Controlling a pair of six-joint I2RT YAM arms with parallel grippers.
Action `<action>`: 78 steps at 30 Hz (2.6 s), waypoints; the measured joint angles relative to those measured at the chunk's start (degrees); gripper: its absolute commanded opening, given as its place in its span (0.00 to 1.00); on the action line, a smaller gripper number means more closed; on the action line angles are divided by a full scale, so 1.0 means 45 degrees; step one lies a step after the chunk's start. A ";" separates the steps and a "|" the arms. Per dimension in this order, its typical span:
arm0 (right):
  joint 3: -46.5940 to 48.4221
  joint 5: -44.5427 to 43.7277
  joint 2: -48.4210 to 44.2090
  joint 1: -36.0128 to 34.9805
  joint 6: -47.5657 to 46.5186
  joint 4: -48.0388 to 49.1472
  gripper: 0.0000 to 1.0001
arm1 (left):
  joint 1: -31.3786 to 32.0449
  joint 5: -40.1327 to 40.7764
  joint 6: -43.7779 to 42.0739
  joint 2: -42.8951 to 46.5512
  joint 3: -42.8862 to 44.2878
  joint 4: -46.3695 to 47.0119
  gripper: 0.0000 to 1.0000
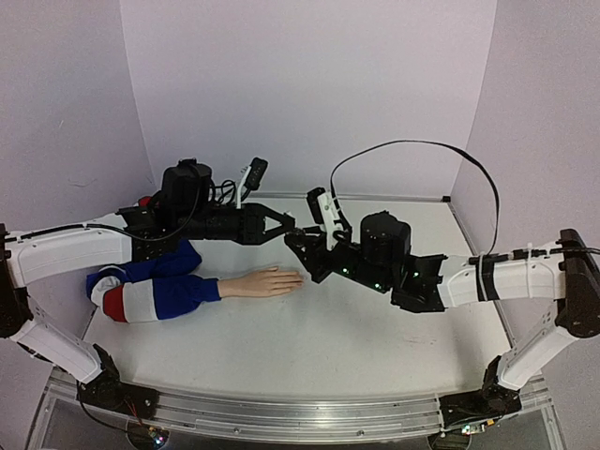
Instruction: Paint the nails
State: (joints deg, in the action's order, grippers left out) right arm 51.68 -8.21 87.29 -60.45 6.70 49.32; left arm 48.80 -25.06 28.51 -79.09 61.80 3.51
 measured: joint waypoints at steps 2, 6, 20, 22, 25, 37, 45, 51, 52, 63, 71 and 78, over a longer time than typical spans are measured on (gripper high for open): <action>0.0000 0.0029 0.0029 0.0005 -0.0214 0.0019 0.00 | 0.0000 0.0049 0.0019 -0.0010 0.0000 -0.0044 0.12; 0.0000 0.1273 0.0029 0.0403 -0.0534 -0.0039 0.00 | -0.0024 -0.0010 0.0068 -0.0010 0.0000 -0.0107 0.42; 0.0855 1.3396 0.0311 0.3274 0.1447 -0.0155 0.00 | -0.0029 -0.1787 0.0073 0.0578 0.0000 -0.0175 0.60; 0.1180 1.4052 0.0568 0.3220 0.1753 -0.0087 0.00 | -0.0019 -0.2113 0.0083 0.0573 0.0000 -0.0083 0.55; 0.1258 1.4562 0.0811 0.3225 0.2016 0.0005 0.00 | 0.0083 -0.2453 0.0005 0.0568 0.0000 0.0000 0.44; 0.1205 1.3673 0.0903 0.3201 0.2220 0.0005 0.00 | 0.0340 -0.1787 -0.0529 0.0578 0.0000 0.0131 0.11; 0.1059 0.3808 0.0223 0.0787 -0.0010 -0.1248 0.00 | 0.0228 0.0719 -0.0714 0.0612 -0.0141 -0.0015 0.04; 0.0918 -0.0418 0.0233 -0.0447 -0.1574 -0.0986 0.00 | 0.0369 0.1273 -0.0617 0.0631 -0.0199 0.0034 0.05; 0.0918 -0.0398 0.0248 -0.0442 -0.1744 -0.0957 0.00 | 0.0374 0.1287 -0.0607 0.0631 -0.0199 0.0044 0.05; 0.0913 0.2803 0.0194 0.0777 -0.1423 -0.1200 0.00 | 0.0369 0.0792 -0.0277 0.0529 -0.0136 -0.0117 0.64; 0.1180 1.0302 0.0369 0.3623 0.1753 -0.0860 0.00 | -0.0340 -0.1010 0.0019 0.0661 -0.0073 -0.0175 0.81; 0.1360 1.3852 0.0675 0.3303 0.3424 0.0529 0.00 | -0.0345 -0.1875 0.0112 0.0991 -0.0068 -0.0044 0.72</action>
State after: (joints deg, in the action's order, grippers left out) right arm 57.80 54.13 90.32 -45.58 22.11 51.70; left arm 47.24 -33.50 29.02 -74.63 61.49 3.31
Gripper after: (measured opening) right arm 0.231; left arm 0.773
